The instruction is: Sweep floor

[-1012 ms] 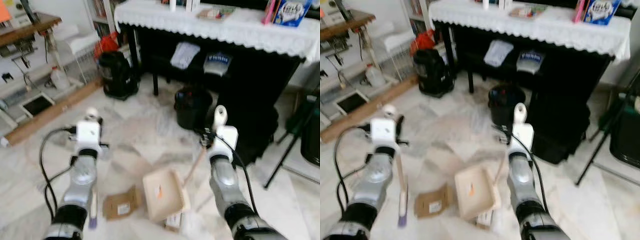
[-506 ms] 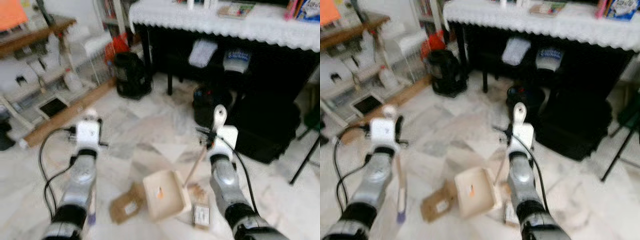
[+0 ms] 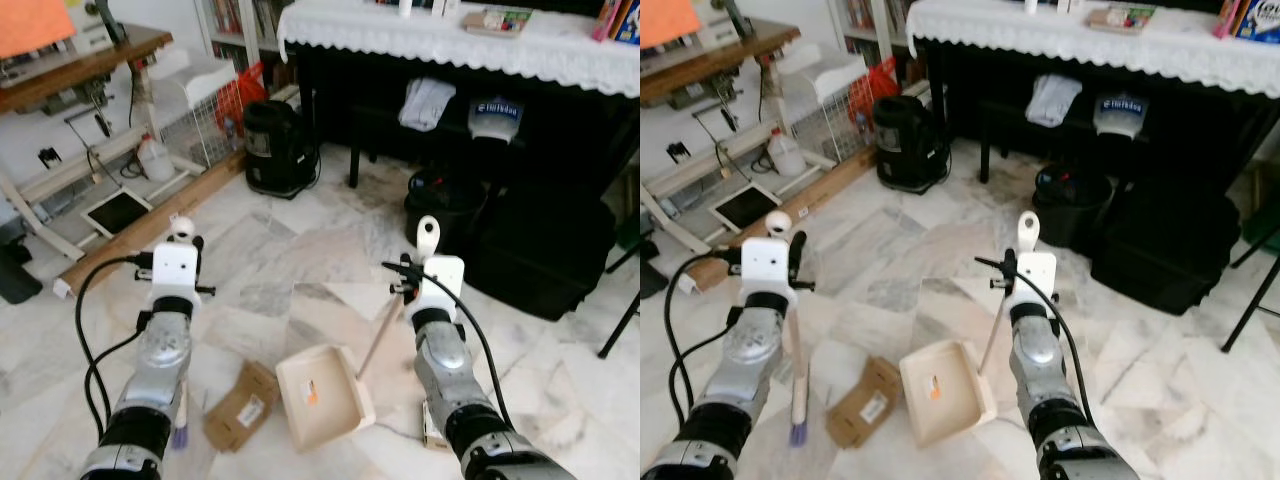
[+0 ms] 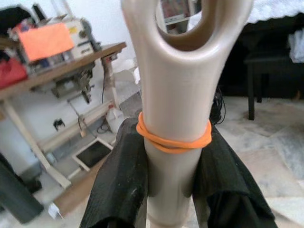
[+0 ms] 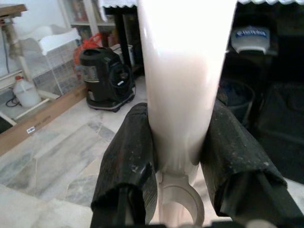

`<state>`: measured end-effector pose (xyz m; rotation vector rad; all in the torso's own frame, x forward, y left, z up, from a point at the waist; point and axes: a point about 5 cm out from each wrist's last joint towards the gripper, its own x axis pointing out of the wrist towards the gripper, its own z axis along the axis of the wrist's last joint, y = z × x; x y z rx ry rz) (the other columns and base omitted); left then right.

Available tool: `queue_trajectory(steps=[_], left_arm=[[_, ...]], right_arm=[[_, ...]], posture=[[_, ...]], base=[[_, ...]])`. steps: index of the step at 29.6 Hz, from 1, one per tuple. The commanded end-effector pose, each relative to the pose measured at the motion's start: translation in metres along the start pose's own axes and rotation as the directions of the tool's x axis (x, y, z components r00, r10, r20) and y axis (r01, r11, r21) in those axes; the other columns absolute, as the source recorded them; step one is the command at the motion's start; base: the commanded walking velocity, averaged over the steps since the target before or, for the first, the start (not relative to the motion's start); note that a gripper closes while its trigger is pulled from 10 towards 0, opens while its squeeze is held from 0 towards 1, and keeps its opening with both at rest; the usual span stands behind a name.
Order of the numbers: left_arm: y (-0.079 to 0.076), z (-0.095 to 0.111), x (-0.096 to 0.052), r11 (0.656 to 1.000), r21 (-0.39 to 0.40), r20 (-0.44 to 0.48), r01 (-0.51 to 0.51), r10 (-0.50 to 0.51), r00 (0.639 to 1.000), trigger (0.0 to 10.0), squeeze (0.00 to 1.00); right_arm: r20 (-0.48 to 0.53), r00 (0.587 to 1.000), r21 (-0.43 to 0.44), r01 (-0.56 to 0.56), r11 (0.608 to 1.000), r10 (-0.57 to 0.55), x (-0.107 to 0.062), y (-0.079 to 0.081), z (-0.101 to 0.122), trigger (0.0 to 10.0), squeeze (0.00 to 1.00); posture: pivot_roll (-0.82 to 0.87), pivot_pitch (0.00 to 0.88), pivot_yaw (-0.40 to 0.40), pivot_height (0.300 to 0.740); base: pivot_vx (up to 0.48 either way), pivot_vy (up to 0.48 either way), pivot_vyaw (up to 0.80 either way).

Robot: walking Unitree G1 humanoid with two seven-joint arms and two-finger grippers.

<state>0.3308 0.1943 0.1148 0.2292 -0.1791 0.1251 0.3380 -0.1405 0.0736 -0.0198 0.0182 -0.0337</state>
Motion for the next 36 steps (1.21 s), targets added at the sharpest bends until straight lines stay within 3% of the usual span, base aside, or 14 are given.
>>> queue_trajectory(steps=[1, 12, 25, 36], left_arm=[[0.004, 0.002, 0.002, 1.0, 0.009, 0.018, -0.003, 0.003, 1.0, 10.0, 0.0], [0.003, 0.0, 0.002, 1.0, -0.012, 0.01, -0.003, 0.003, 1.0, 10.0, 0.0], [0.006, -0.006, -0.001, 1.0, -0.011, -0.024, -0.027, 0.027, 0.999, 10.0, 0.0], [0.005, -0.008, -0.002, 1.0, -0.016, -0.038, -0.024, 0.024, 0.999, 10.0, 0.0]], right_arm=[[0.018, 1.0, -0.015, -0.004, 1.0, 0.004, 0.004, 0.0, 0.006, 10.0, 0.0], [0.018, 1.0, -0.022, -0.004, 1.0, 0.004, 0.004, -0.003, 0.006, 10.0, 0.0], [0.004, 1.0, -0.017, -0.022, 1.0, 0.022, 0.003, 0.001, 0.003, 10.0, 0.0], [0.001, 1.0, -0.014, -0.006, 1.0, 0.006, 0.004, -0.002, 0.004, 10.0, 0.0]], posture=[[0.01, 0.0, 0.038, 0.74], [0.01, 0.0, 0.038, 0.74], [0.02, 0.0, 0.032, 0.74], [0.02, 0.0, 0.027, 0.74]], base=[[0.0, 0.0, 0.0], [0.0, 0.0, 0.12], [0.0, 0.0, 0.75], [0.0, 0.0, 0.0]])
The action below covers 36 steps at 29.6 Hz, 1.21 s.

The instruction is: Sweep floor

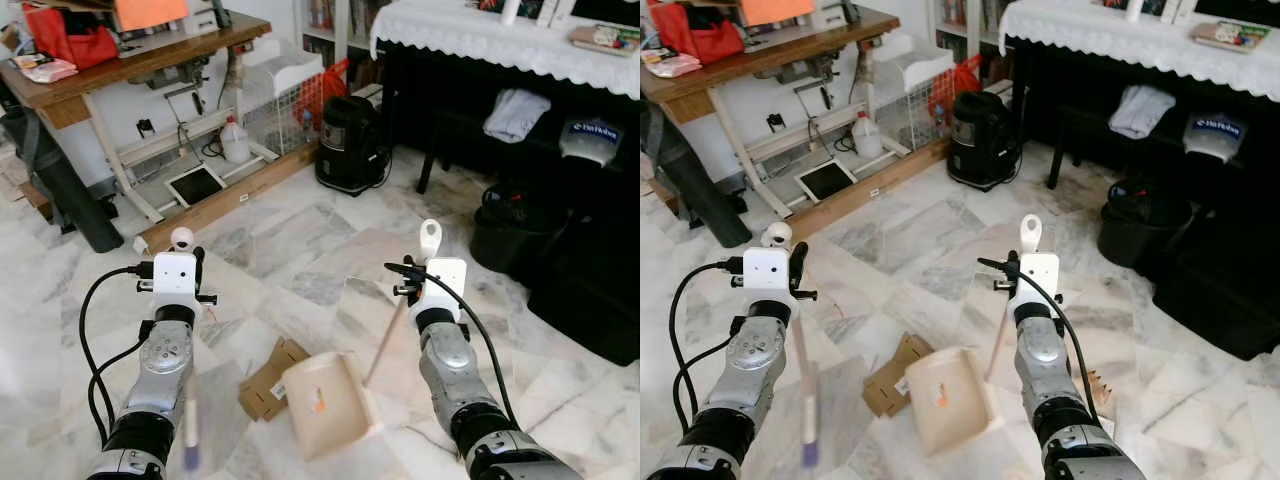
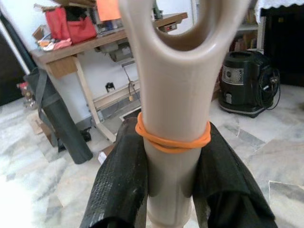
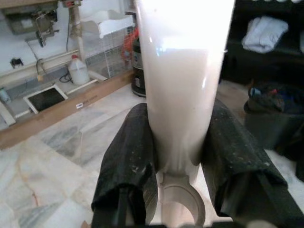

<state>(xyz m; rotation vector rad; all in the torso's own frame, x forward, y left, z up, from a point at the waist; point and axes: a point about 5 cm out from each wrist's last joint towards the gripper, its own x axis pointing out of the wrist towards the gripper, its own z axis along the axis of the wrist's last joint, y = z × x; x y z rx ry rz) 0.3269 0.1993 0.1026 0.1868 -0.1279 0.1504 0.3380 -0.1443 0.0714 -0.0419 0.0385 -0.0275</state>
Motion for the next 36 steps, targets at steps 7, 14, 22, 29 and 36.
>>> queue_trajectory(steps=[7, 14, 22, 29, 36], left_arm=[[0.003, 0.007, 0.003, 1.0, 0.008, 0.036, -0.014, 0.014, 0.999, 10.0, 0.0], [0.006, 0.007, 0.004, 1.0, 0.011, 0.039, -0.021, 0.02, 0.999, 10.0, 0.0], [0.006, 0.003, 0.001, 1.0, 0.017, 0.022, -0.021, 0.021, 1.0, 10.0, 0.0], [0.006, 0.004, 0.002, 1.0, 0.018, 0.02, -0.023, 0.022, 1.0, 10.0, 0.0], [0.007, 0.003, 0.002, 0.999, 0.012, 0.015, -0.032, 0.031, 0.999, 10.0, 0.0]], right_arm=[[0.167, 0.986, 0.067, -0.021, 0.998, 0.01, 0.004, 0.004, 0.026, 10.0, 0.0], [0.25, 0.968, 0.049, -0.008, 0.999, -0.004, 0.008, 0.003, 0.042, 10.0, 0.0], [0.229, 0.973, 0.041, -0.024, 0.999, 0.014, 0.004, 0.005, 0.035, 10.0, 0.0], [0.228, 0.973, 0.033, -0.027, 0.999, 0.019, 0.004, 0.005, 0.035, 10.0, 0.0], [0.229, 0.973, 0.021, -0.033, 0.999, 0.027, 0.005, 0.006, 0.036, 10.0, 0.0]], posture=[[0.02, 0.0, 0.029, 0.74], [0.02, 0.0, 0.029, 0.74], [0.02, 0.0, 0.028, 0.74], [0.02, 0.0, 0.028, 0.74], [0.02, 0.0, 0.027, 0.74]], base=[[0.0, 0.0, 0.0], [0.0, 0.0, 0.0], [0.194, 0.0, 0.0], [0.291, 0.0, 0.0], [0.317, 0.0, 0.14]])
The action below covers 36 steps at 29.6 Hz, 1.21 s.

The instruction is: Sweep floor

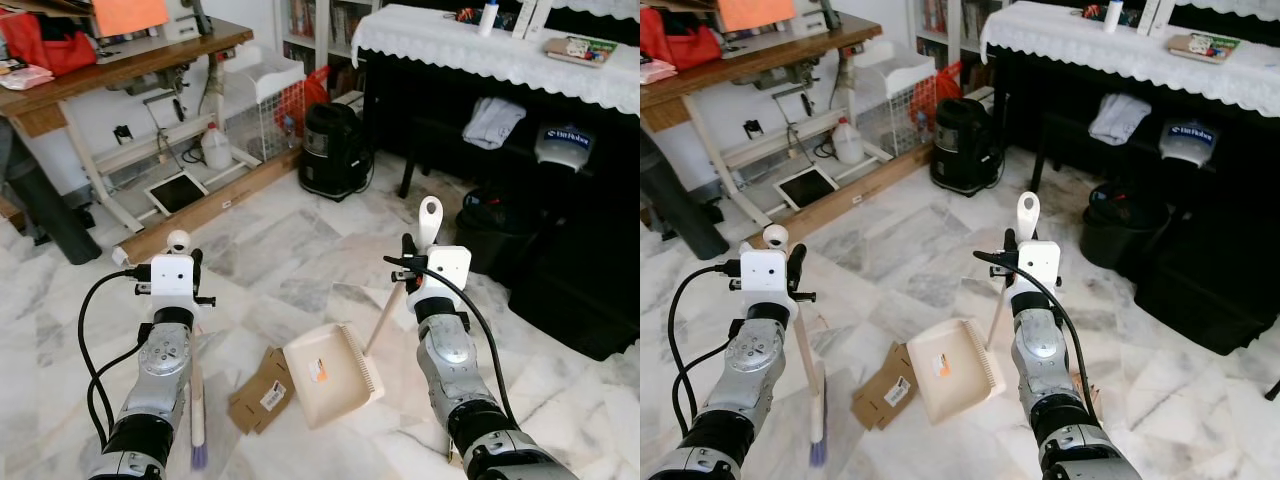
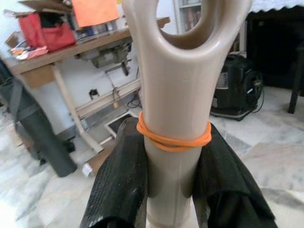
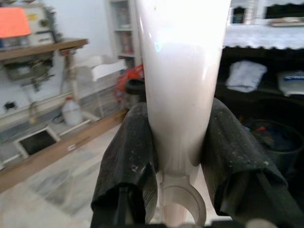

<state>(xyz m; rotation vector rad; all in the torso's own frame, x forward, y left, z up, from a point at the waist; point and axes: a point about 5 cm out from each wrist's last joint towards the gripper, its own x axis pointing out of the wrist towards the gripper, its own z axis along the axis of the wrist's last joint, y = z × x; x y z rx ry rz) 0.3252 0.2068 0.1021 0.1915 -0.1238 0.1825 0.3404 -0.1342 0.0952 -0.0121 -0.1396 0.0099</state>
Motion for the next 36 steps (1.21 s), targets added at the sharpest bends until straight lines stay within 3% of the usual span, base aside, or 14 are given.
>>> queue_trajectory(steps=[1, 8, 21, 36], left_arm=[[-0.0006, 0.0048, 0.0024, 1.0, 0.005, 0.022, -0.001, 0.0, 1.0, 10.0, 0.0], [0.0014, 0.0044, 0.0034, 1.0, 0.006, 0.018, -0.006, 0.006, 1.0, 10.0, 0.0], [0.0045, 0.004, 0.0038, 1.0, 0.006, 0.017, -0.021, 0.021, 1.0, 10.0, 0.0], [0.0048, 0.0029, 0.0025, 0.999, -0.001, 0.016, -0.033, 0.033, 0.999, 10.0, 0.0]], right_arm=[[0.052, 0.999, -0.008, 0.002, 1.0, -0.002, 0.0052, -0.0032, 0.0106, 10.0, 0.0], [0.049, 0.999, -0.005, -0.009, 1.0, 0.009, 0.0053, -0.0016, 0.0104, 10.0, 0.0], [0.063, 0.998, -0.009, -0.025, 1.0, 0.026, 0.0055, -0.0007, 0.0123, 10.0, 0.0], [0.096, 0.995, 0.014, -0.018, 1.0, 0.016, 0.0073, -0.003, 0.0178, 10.0, 0.0]], posture=[[0.02, 0.0, 0.027, 0.74], [0.02, 0.0, 0.028, 0.74], [0.02, 0.0, 0.023, 0.74], [0.02, 0.0, 0.017, 0.74]], base=[[0.319, 0.0, 0.51], [0.322, 0.0, 0.0], [0.327, 0.0, 0.79], [0.316, 0.0, 0.0]])
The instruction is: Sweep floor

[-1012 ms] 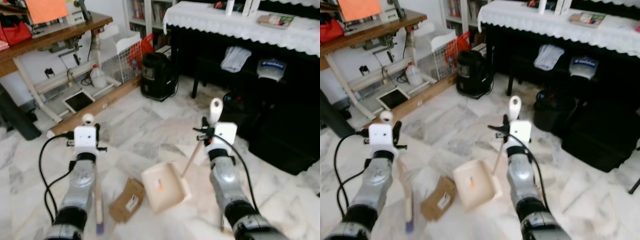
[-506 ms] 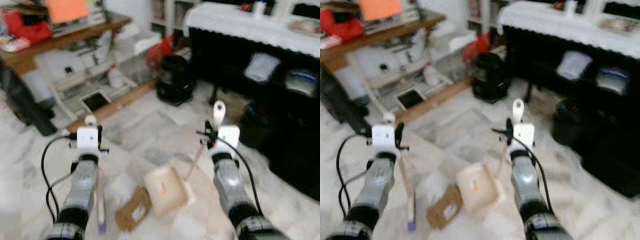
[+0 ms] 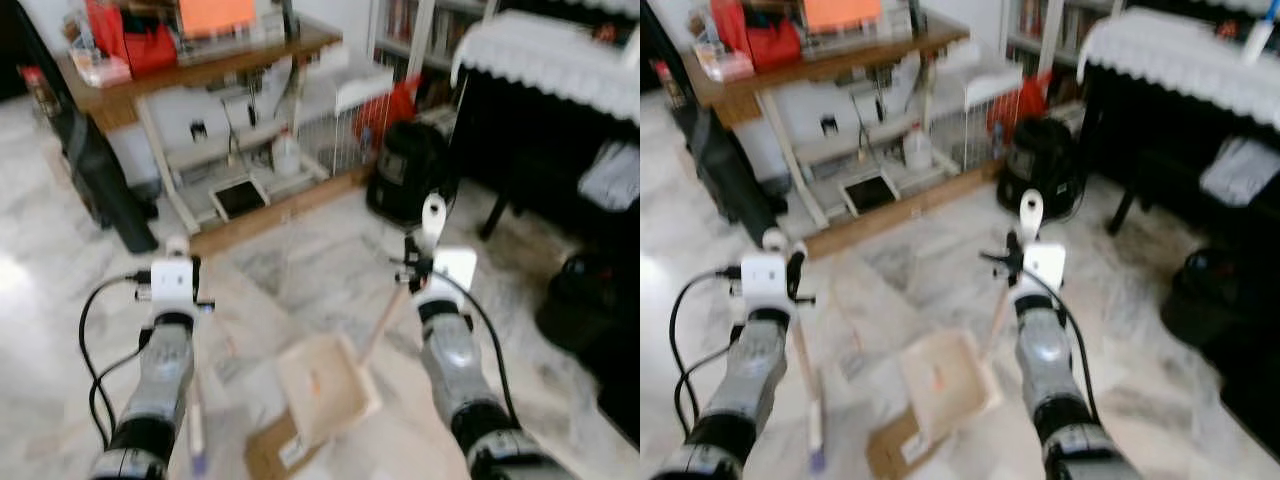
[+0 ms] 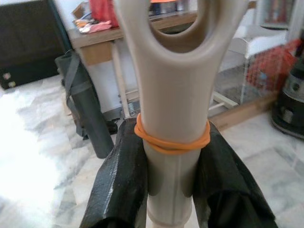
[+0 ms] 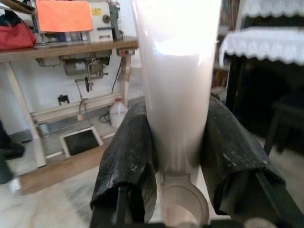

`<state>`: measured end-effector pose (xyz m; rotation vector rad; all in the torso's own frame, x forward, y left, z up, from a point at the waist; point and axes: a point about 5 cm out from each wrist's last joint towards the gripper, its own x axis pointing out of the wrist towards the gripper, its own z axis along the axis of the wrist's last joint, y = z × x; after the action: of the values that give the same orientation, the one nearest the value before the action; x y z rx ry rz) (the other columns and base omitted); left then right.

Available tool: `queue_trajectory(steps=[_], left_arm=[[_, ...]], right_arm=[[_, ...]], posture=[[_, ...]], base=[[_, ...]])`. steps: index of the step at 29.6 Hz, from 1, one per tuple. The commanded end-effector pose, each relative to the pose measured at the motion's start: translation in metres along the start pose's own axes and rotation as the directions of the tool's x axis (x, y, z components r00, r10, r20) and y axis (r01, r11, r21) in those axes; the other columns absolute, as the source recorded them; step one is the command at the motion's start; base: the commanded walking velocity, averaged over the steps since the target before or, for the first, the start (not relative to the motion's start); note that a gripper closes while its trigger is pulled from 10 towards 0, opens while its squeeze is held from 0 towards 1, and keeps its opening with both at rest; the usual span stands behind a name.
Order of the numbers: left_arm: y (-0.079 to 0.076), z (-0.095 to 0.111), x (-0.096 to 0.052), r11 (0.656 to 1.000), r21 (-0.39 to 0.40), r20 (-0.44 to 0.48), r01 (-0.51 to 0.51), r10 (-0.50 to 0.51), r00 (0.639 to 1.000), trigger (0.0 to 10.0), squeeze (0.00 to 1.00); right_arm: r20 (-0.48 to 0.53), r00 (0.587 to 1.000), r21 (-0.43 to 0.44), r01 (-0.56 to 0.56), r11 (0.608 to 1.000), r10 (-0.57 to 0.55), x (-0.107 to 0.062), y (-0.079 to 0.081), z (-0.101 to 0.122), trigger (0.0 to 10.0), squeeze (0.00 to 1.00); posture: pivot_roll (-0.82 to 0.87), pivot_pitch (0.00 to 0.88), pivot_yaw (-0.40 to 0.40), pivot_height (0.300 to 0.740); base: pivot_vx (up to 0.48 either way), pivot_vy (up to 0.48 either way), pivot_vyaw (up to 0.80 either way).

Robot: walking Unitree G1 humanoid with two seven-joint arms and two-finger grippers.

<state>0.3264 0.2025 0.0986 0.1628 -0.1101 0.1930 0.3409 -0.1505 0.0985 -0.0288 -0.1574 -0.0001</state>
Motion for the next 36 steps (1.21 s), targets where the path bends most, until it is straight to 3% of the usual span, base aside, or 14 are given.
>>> queue_trajectory(steps=[1, 15, 24, 27, 34, 36], left_arm=[[0.01, 0.006, 0.003, 0.999, 0.024, 0.036, -0.023, 0.023, 0.999, 10.0, 0.0], [0.01, -0.002, -0.002, 0.999, 0.031, -0.005, -0.013, 0.013, 1.0, 10.0, 0.0], [0.009, -0.008, -0.009, 0.999, 0.031, -0.024, 0.007, -0.006, 1.0, 10.0, 0.0], [0.01, -0.007, -0.009, 1.0, 0.031, -0.022, 0.006, -0.006, 1.0, 10.0, 0.0], [0.012, -0.007, -0.008, 0.999, 0.031, -0.021, 0.004, -0.004, 1.0, 10.0, 0.0], [0.011, -0.007, -0.008, 0.999, 0.031, -0.022, 0.008, -0.007, 1.0, 10.0, 0.0]], right_arm=[[0.079, 0.997, 0.033, -0.026, 0.999, 0.023, 0.007, 0.013, 0.015, 10.0, 0.0], [0.018, 0.999, -0.044, 0.03, 0.999, -0.029, 0.004, -0.001, 0.005, 10.0, 0.0], [-0.032, 0.997, -0.104, 0.07, 0.992, -0.074, -0.006, -0.011, -0.009, 10.0, 0.0], [-0.023, 0.996, -0.108, 0.088, 0.99, -0.091, -0.007, -0.013, -0.008, 10.0, 0.0], [0.132, 0.971, -0.116, 0.212, 0.97, -0.197, -0.002, -0.033, 0.016, 10.0, 0.0], [0.127, 0.97, -0.121, 0.221, 0.968, -0.206, -0.001, -0.036, 0.016, 10.0, 0.0]], posture=[[0.02, 0.0, 0.018, 0.74], [0.02, 0.0, 0.017, 0.74], [0.02, 0.0, 0.021, 0.74], [0.02, 0.0, 0.021, 0.74], [0.0, 0.0, 0.024, 0.74], [0.0, 0.0, 0.024, 0.74]], base=[[0.0, 0.0, 0.0], [0.0, 0.0, 0.0], [0.0, 0.0, 0.0], [0.0, 0.0, 0.0], [0.0, 0.0, 0.0], [0.0, 0.0, 0.0]])
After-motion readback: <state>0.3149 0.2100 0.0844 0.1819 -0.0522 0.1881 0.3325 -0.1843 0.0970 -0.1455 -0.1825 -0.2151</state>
